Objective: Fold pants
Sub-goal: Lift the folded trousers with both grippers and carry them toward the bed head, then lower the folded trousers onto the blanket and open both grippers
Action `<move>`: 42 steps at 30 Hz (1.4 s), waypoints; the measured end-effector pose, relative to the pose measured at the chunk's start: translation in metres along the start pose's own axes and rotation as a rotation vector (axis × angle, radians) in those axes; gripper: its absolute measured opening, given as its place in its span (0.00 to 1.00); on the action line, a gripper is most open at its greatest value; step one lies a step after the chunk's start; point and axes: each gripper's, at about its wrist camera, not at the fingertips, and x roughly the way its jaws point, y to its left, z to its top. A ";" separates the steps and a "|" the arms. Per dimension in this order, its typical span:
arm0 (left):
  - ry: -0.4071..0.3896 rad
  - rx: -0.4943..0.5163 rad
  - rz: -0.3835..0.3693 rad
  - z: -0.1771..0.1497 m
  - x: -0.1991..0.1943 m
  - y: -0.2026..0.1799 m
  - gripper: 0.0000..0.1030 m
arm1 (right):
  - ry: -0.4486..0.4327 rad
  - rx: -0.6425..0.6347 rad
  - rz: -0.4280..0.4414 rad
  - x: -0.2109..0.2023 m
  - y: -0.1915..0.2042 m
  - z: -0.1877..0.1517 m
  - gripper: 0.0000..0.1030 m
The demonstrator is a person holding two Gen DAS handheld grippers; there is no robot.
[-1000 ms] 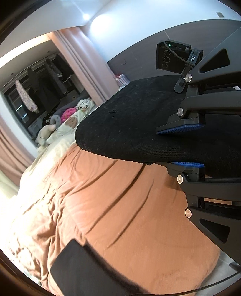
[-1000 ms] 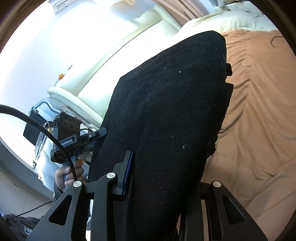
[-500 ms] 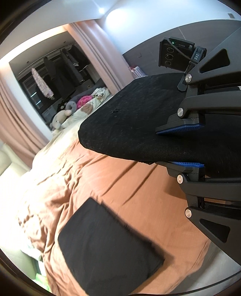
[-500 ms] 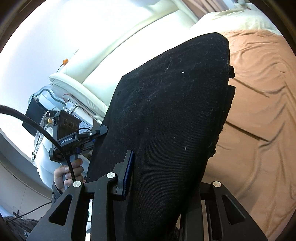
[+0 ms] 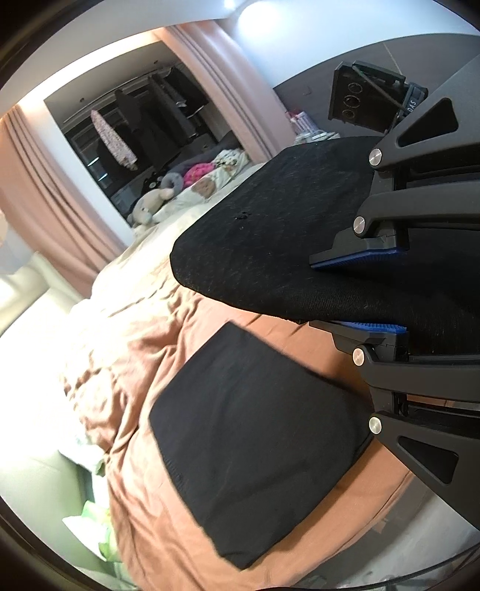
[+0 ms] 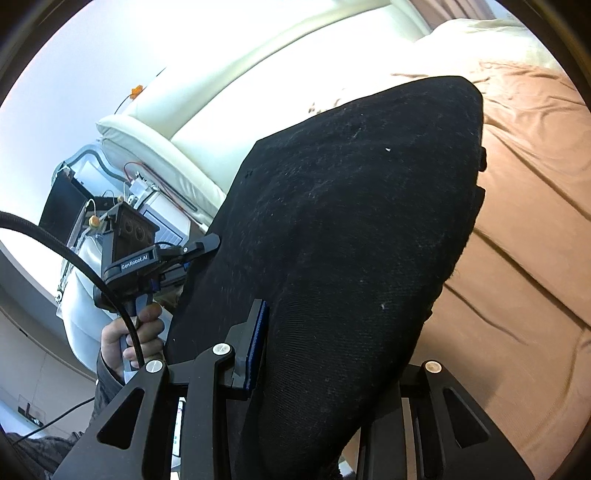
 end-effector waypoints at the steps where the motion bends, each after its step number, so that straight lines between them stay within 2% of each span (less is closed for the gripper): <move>1: -0.005 -0.004 0.004 0.004 -0.001 0.003 0.25 | 0.000 -0.002 0.006 0.004 0.000 0.003 0.27; 9: -0.017 0.001 0.060 0.042 -0.011 0.030 0.25 | 0.007 -0.015 0.039 0.027 -0.006 0.012 0.27; 25: -0.002 0.101 0.142 0.122 -0.022 0.072 0.26 | -0.006 -0.061 0.091 0.045 -0.016 0.024 0.27; 31: 0.034 0.140 0.168 0.146 -0.006 0.095 0.26 | -0.004 -0.039 0.095 0.059 -0.032 0.014 0.27; 38: 0.084 0.168 0.198 0.169 0.033 0.116 0.26 | -0.010 -0.045 0.056 0.064 -0.059 0.008 0.27; 42: 0.093 0.181 0.232 0.183 0.054 0.124 0.27 | -0.032 -0.018 0.062 0.066 -0.077 -0.001 0.29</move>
